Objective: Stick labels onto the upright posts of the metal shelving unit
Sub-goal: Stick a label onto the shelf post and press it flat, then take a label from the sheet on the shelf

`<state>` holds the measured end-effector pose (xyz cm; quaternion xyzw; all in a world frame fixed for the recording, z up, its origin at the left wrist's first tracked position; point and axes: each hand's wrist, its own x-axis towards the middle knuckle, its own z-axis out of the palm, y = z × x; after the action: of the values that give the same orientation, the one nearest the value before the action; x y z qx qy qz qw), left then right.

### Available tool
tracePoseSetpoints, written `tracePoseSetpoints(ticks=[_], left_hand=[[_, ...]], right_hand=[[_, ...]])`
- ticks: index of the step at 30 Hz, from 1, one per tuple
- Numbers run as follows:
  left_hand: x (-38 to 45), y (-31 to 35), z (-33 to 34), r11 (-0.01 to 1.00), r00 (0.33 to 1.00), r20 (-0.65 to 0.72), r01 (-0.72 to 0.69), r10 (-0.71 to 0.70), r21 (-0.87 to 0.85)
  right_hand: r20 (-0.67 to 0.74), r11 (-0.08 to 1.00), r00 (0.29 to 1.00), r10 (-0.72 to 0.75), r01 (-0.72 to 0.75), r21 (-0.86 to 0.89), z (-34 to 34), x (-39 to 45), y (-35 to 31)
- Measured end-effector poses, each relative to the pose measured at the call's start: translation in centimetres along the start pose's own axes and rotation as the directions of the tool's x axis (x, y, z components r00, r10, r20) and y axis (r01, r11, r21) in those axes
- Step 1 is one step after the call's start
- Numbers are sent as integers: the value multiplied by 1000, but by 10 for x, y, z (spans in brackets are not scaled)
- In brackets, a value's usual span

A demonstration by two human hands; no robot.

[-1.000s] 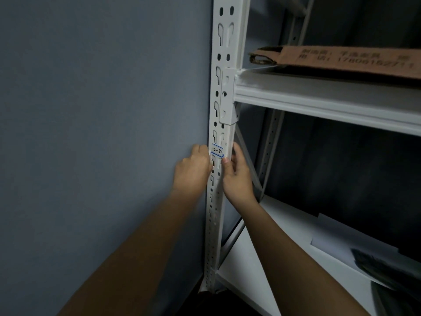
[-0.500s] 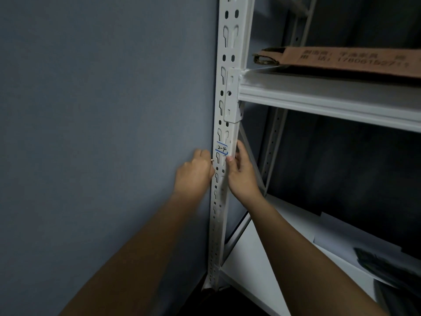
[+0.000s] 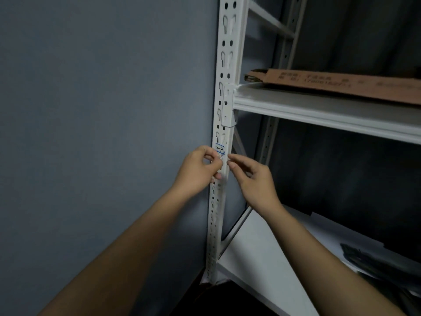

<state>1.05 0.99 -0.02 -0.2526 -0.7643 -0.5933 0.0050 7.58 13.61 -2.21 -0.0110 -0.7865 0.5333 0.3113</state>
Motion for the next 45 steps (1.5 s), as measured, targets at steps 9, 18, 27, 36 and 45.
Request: tracePoseSetpoints(ticks=[9, 18, 27, 36, 45], left_hand=[[-39, 32, -16, 988, 986, 162, 66, -43, -140], [-61, 66, -24, 980, 982, 189, 40, -2, -196], [-69, 114, 1, 990, 981, 181, -47, 71, -134], [-60, 187, 46, 976, 972, 149, -157, 179, -152], [-50, 260, 105, 948, 935, 192, -267, 298, -173]], right_hand=[[-6, 981, 1000, -24, 25, 190, -11, -27, -42], [-104, 974, 993, -56, 77, 214, -23, -39, -71], [-207, 975, 975, -84, 123, 184, -60, -39, -112], [-295, 988, 946, -133, 149, 33, -133, -35, -150], [-432, 952, 871, -233, 115, -282, -222, -18, -185]])
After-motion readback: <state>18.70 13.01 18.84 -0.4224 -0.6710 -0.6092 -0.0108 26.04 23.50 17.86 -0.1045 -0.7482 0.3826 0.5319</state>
